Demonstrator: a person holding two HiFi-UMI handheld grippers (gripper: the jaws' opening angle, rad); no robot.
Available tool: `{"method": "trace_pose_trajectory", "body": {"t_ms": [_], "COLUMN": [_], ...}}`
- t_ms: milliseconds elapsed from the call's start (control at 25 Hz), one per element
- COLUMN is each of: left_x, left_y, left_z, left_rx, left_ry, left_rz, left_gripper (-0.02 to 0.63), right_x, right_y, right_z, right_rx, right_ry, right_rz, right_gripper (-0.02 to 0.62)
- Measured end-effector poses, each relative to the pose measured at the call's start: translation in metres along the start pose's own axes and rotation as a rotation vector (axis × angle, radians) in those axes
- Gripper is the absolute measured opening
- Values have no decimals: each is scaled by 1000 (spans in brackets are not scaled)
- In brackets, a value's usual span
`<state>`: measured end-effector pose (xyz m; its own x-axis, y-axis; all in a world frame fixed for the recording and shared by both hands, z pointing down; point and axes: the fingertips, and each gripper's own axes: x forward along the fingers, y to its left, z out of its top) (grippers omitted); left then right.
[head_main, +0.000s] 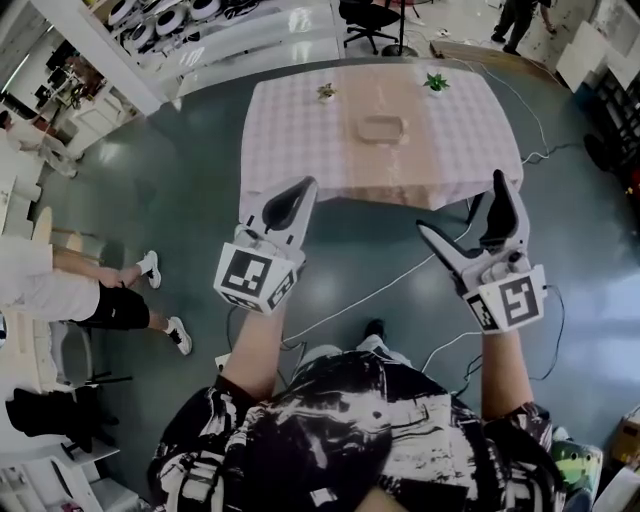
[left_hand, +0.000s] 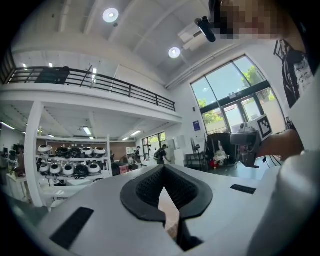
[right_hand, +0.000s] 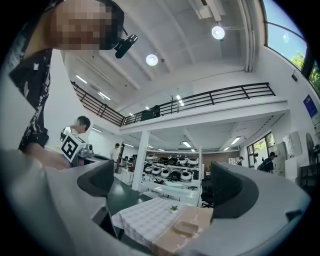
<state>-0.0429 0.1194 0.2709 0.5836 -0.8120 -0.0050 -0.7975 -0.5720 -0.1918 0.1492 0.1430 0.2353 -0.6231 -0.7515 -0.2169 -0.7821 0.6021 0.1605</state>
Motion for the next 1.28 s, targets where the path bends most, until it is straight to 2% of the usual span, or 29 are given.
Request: {"method": "trace_pose_trajectory", "body": {"t_ms": [360, 720, 960, 1280], "left_x": [61, 115, 172, 275], "left_y": [18, 64, 126, 238], "left_z": [-7, -26, -50, -79], "left_rx": [-12, -22, -48, -63], "left_ry": [28, 14, -1, 3], "left_rz": [32, 35, 11, -62], "left_gripper": [0, 0, 0, 0], "right_x": [37, 94, 164, 300], "right_y": [-54, -88, -119, -176], "right_z": [-22, -51, -79, -124], "right_rx": [22, 4, -21, -32], "right_ry": [14, 31, 62, 118], "right_rz": [35, 43, 30, -24], "right_gripper": [575, 575, 575, 574]}}
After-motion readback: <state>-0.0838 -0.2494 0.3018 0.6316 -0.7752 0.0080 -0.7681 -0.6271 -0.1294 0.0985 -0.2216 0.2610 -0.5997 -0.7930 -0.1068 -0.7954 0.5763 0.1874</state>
